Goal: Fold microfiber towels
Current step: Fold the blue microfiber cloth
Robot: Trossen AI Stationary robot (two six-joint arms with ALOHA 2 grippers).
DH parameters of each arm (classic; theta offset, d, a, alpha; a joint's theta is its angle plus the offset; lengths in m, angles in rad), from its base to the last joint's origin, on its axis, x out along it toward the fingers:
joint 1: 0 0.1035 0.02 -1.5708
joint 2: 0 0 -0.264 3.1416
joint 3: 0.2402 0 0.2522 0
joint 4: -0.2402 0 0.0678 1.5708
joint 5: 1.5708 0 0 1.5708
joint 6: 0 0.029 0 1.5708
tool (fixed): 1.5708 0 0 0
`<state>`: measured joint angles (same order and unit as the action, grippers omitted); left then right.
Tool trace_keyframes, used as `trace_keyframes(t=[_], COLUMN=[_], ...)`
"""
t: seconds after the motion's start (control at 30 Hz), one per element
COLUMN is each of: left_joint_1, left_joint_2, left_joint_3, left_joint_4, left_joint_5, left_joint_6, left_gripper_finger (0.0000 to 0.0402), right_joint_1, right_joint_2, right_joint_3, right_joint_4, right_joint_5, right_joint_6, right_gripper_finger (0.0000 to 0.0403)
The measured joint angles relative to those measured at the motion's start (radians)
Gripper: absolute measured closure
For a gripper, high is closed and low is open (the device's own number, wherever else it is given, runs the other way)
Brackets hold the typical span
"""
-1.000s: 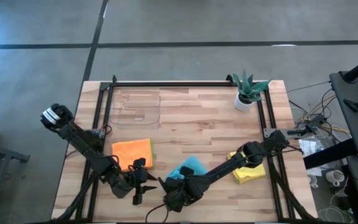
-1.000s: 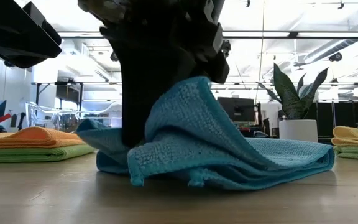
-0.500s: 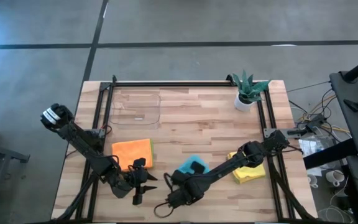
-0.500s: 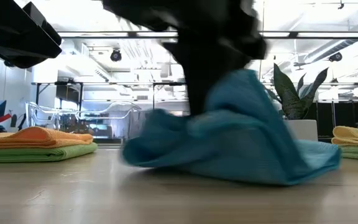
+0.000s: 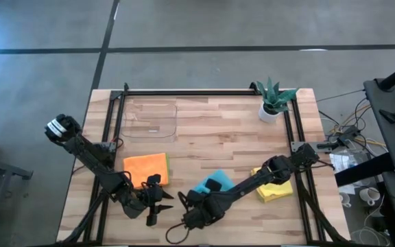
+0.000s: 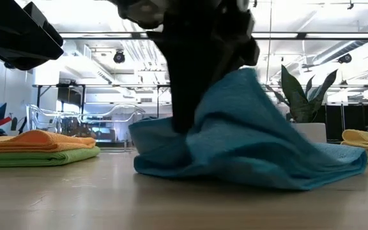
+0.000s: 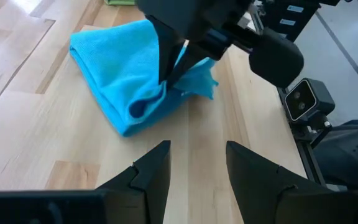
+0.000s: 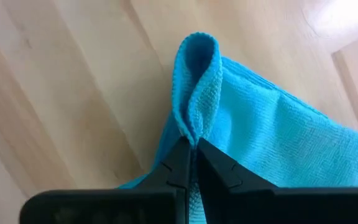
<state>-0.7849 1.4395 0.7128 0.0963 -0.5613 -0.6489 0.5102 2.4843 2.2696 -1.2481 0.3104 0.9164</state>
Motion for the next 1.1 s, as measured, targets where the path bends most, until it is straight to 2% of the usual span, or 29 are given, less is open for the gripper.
trace_keyframes(t=[0.13,0.4,0.5,0.63,0.83,0.97,1.1], left_joint_1=[0.000,0.000,0.000,0.000,0.000,0.000,0.000], left_joint_2=[0.000,0.000,0.000,0.000,0.000,0.000,0.000], left_joint_3=[0.000,0.000,0.000,0.000,0.000,0.000,0.000], left_joint_4=[0.000,0.000,0.000,0.000,0.000,0.000,-0.001], left_joint_5=[0.000,0.000,0.000,0.000,0.000,0.000,0.000], left_joint_6=[0.000,0.000,0.000,-0.001,-0.001,-0.001,-0.001], left_gripper_finger=[0.0262,0.0262,0.0262,0.0262,0.0262,0.0262,0.0262], right_joint_1=[0.006,0.006,0.006,0.002,0.001,0.004,0.008], right_joint_2=[0.000,0.004,0.004,0.004,0.004,-0.012,-0.064], right_joint_3=[0.000,-0.023,-0.028,-0.046,-0.058,-0.049,-0.036], right_joint_4=[0.006,0.099,0.114,0.109,0.103,0.032,-0.123], right_joint_5=[0.049,0.064,0.086,0.099,0.076,0.080,0.117], right_joint_6=[0.019,0.011,0.022,0.039,0.045,0.062,0.097], right_gripper_finger=[0.0380,0.0307,0.0298,0.0319,0.0387,0.0393,0.0394])
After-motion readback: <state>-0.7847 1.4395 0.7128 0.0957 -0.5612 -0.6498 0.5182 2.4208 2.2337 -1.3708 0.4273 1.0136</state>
